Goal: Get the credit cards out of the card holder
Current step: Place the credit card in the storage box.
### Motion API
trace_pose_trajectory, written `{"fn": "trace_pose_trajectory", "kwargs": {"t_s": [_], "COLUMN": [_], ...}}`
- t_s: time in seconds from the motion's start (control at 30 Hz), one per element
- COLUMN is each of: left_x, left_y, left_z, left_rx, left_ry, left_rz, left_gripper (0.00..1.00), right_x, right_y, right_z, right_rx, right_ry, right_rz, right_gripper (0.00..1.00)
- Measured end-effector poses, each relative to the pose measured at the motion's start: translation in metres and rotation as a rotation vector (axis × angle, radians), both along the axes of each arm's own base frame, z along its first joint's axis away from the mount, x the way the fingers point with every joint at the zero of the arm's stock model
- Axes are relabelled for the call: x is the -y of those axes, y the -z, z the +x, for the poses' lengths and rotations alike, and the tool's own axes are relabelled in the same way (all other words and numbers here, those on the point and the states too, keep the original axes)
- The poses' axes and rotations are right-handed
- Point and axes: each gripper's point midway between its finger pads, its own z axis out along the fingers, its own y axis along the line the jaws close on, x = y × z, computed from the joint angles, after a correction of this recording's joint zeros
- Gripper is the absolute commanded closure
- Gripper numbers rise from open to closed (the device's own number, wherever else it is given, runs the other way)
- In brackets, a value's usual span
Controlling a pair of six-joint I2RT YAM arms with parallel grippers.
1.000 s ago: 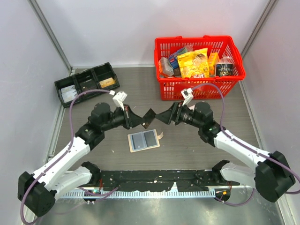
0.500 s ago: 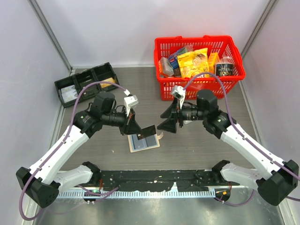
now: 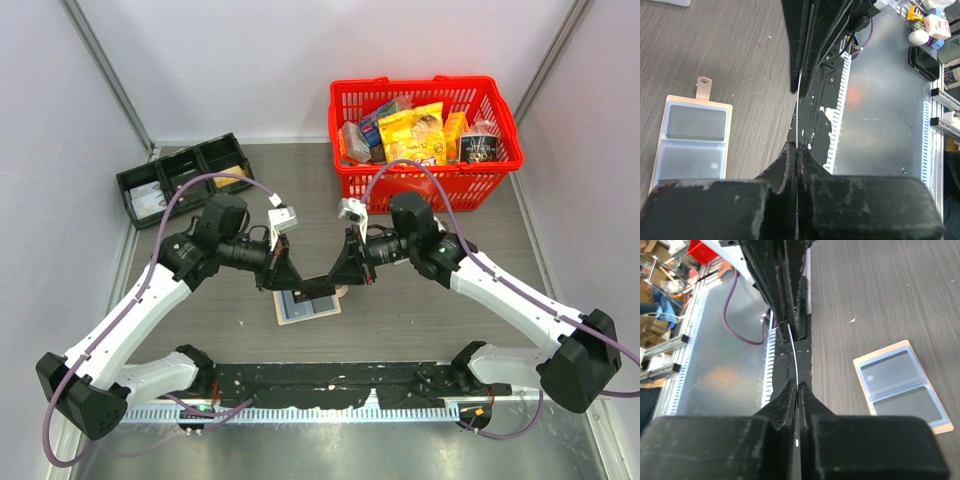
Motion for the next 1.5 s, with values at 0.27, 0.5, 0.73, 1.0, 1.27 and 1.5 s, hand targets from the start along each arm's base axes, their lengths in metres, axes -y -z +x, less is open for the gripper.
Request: {"fn": "trace_pose_trajectory", "kwargs": {"t_s": [0.27,0.5,0.73,1.0,1.27,1.5], "left_x": [-0.003,-0.022,-0.023,-0.005,0.007,0.008], "left_y": [0.001,0.019,0.033,0.005,-0.011,-0.016], "left_z": [0.017,0.057,0.086,0.106,0.114,0.121], "left_rx": [0.015,0.015,-0.144,-0.267,-0.311,-0.338], "left_ry": [-0.145,-0.585,-0.853,-0.869,-0.848,-0.865], "left_rz": [0.006,-0.108,-0.375,-0.619,-0.725,-0.777], "left_gripper": [0.28,0.12,0.14,0.21,0.53,1.00], "right_x": [-0.004,0.008,0.012,0.009,0.004,0.006], "right_y": [-0.008,0.003,0.003,-0.018,-0.010,-0.015], "right_z": [0.011,0.066,0.090,0.099,0.100,0.101], "right_rx": [-0.020,-0.176,-0.365,-0.464,-0.555,-0.568], "right_ry": [0.038,0.361,0.583,0.642,0.653,0.658], "right_rz": [0.043,0.132,0.317,0.485,0.528,0.570], "right_gripper": [0.99,0.99,0.99,0.99,0.99,0.99]}}
